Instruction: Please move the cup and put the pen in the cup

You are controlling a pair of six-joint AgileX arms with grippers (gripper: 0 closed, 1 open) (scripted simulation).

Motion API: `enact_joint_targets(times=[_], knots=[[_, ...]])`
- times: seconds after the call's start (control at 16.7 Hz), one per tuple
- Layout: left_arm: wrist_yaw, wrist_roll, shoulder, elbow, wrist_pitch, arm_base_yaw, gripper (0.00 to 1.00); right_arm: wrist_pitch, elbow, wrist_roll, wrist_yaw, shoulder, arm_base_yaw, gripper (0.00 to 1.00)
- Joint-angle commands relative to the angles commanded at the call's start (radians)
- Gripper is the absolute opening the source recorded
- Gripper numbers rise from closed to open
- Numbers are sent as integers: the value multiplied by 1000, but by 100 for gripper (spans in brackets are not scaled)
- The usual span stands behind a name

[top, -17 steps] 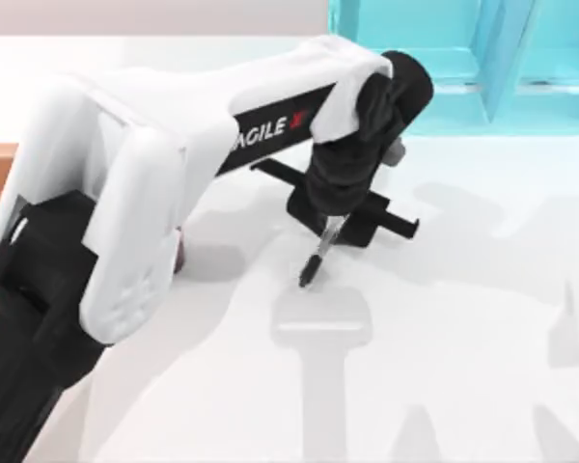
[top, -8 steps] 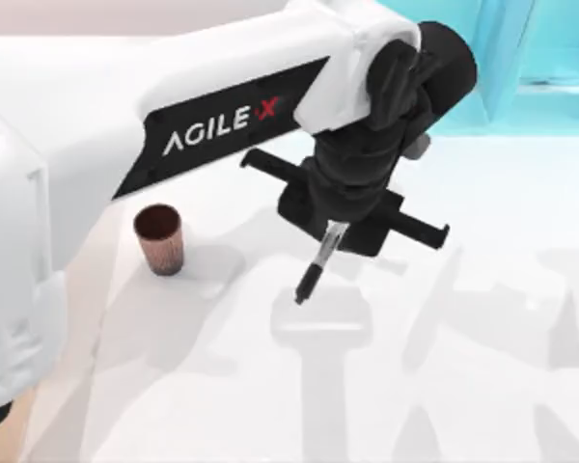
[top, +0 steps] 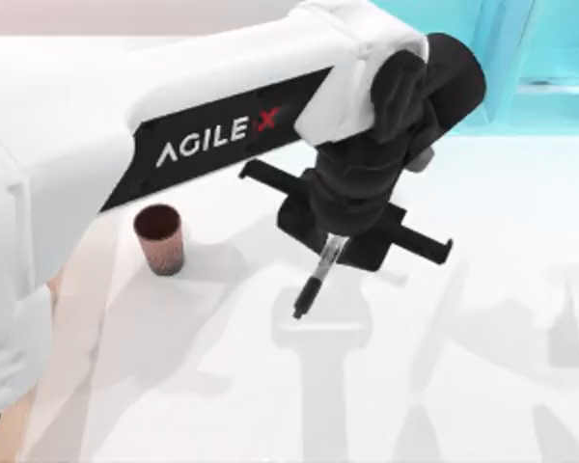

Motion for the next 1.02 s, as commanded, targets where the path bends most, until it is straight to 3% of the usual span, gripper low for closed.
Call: enact_joint_targets(times=[0.18,0.42,1.02], knots=[[1,13,-35,-65,90,11,0,0,0,0,0,0,0,100],[4,49,-129,-237,344,43,0,0,0,0,0,0,0,100],[36,200,-492,-901,1335,203,0,0,0,0,0,0,0,100]])
